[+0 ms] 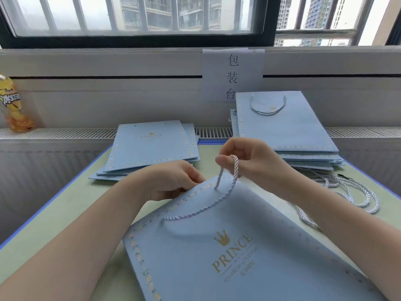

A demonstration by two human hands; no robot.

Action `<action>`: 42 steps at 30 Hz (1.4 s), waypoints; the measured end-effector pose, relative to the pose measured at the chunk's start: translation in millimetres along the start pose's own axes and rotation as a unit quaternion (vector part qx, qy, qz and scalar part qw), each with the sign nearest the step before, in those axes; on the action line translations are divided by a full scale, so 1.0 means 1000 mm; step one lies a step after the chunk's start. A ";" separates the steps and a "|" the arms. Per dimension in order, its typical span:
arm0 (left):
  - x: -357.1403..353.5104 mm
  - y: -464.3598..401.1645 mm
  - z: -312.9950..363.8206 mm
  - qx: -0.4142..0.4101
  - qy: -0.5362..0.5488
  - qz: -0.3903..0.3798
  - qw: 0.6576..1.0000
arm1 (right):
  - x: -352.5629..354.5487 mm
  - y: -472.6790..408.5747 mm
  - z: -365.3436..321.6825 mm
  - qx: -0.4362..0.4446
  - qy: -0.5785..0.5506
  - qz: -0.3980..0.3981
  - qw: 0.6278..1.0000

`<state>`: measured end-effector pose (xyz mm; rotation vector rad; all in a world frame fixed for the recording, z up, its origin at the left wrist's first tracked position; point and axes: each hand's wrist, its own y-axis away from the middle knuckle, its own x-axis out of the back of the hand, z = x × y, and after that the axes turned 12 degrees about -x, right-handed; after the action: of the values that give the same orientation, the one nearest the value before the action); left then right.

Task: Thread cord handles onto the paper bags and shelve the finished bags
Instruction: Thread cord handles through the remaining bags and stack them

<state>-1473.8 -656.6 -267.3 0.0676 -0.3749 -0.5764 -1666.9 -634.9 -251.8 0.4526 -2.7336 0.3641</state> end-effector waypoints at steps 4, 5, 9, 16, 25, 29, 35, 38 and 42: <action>0.005 0.005 0.007 -0.005 -0.032 0.025 0.999 | 0.003 -0.002 -0.001 0.002 -0.099 0.041 0.994; 0.008 0.009 0.010 -0.005 -0.051 0.002 0.999 | 0.004 -0.002 0.000 0.007 -0.124 0.055 0.991; 0.016 0.024 0.018 -0.027 -0.125 -0.099 0.987 | 0.011 -0.005 0.002 0.029 -0.145 0.100 0.984; 0.020 0.017 0.022 -0.149 -0.207 0.170 0.952 | 0.017 -0.008 -0.005 -0.017 -0.034 0.192 0.981; 0.028 0.009 0.012 -0.245 -0.274 0.328 0.870 | 0.037 -0.004 0.000 -0.229 -0.038 -0.017 0.973; 0.020 -0.001 0.003 -0.293 -0.423 0.307 0.800 | 0.043 -0.009 -0.002 -0.141 -0.074 0.091 0.983; -0.015 -0.006 0.009 -0.415 -0.475 0.207 0.748 | 0.047 -0.009 -0.001 -0.056 -0.166 0.226 0.958; -0.026 -0.005 0.012 -0.422 -0.504 0.208 0.724 | 0.050 -0.011 0.000 -0.048 -0.191 0.313 0.929; -0.040 -0.002 0.009 -0.414 -0.565 0.188 0.688 | 0.052 -0.015 0.002 -0.057 -0.248 0.380 0.889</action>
<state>-1509.2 -636.0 -272.5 -1.2946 -1.2634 -0.2593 -1708.4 -663.0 -231.2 -0.6914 -3.3086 0.2900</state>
